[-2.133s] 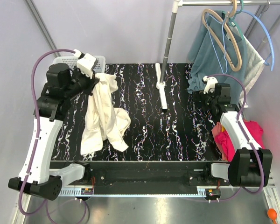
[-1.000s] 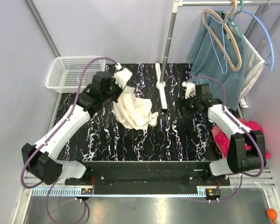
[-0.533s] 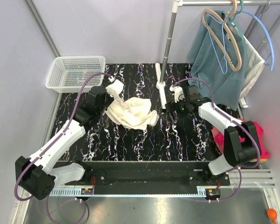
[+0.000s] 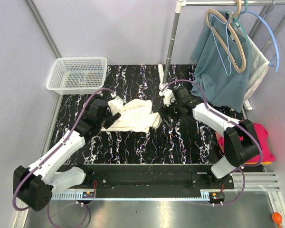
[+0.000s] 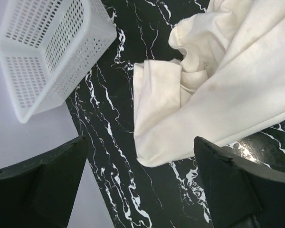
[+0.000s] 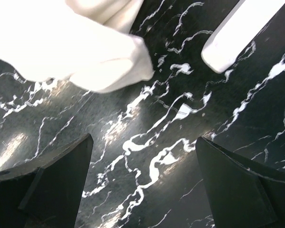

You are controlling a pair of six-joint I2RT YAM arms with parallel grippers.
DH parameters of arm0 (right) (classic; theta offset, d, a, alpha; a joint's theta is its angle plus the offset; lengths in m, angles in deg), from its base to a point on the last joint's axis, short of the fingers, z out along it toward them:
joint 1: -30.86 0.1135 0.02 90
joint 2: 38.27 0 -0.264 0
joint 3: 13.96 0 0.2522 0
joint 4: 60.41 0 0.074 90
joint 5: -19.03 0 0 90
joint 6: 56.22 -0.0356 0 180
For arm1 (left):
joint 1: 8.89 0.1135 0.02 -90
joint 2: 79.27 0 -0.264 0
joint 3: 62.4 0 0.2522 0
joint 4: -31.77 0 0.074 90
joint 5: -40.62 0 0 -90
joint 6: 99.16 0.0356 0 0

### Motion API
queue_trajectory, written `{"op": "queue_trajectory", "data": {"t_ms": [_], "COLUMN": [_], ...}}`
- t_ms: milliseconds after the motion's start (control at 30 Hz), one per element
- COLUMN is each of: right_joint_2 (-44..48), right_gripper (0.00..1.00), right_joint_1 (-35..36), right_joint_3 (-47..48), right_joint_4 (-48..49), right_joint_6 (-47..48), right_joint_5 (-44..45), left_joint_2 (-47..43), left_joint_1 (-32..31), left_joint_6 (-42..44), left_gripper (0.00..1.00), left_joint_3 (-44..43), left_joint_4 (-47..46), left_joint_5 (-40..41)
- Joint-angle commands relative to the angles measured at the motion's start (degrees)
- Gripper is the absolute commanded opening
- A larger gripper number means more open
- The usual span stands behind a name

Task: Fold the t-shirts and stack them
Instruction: Move the tshirt to the center of the board

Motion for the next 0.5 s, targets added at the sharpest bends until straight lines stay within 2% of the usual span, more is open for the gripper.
{"op": "queue_trajectory", "data": {"t_ms": [0, 233, 333, 467], "right_joint_2": [-2.22, -6.96, -9.78, -10.93], "right_gripper": [1.00, 1.00, 1.00, 1.00], "right_joint_1": [0.84, 1.45, 1.98, 2.86], "right_joint_3": [3.98, 9.08, 10.31, 9.96], "right_joint_4": [0.27, 1.14, 1.67, 2.20], "right_joint_6": [2.76, 4.35, 4.61, 4.88], "right_joint_5": [2.84, 3.64, 4.16, 5.04], "left_joint_2": [-2.51, 2.84, 8.11, 16.62], "left_joint_1": [-0.06, 2.31, 5.73, 11.01], "left_joint_6": [2.75, 5.13, 4.17, 3.20], "left_gripper": [0.99, 0.99, 0.99, 0.99], "left_joint_3": [-0.56, -1.44, -2.40, -6.00], "left_joint_4": [-1.59, -9.32, -12.49, -12.49], "left_joint_5": [-0.18, -1.32, -5.09, -14.39]}}
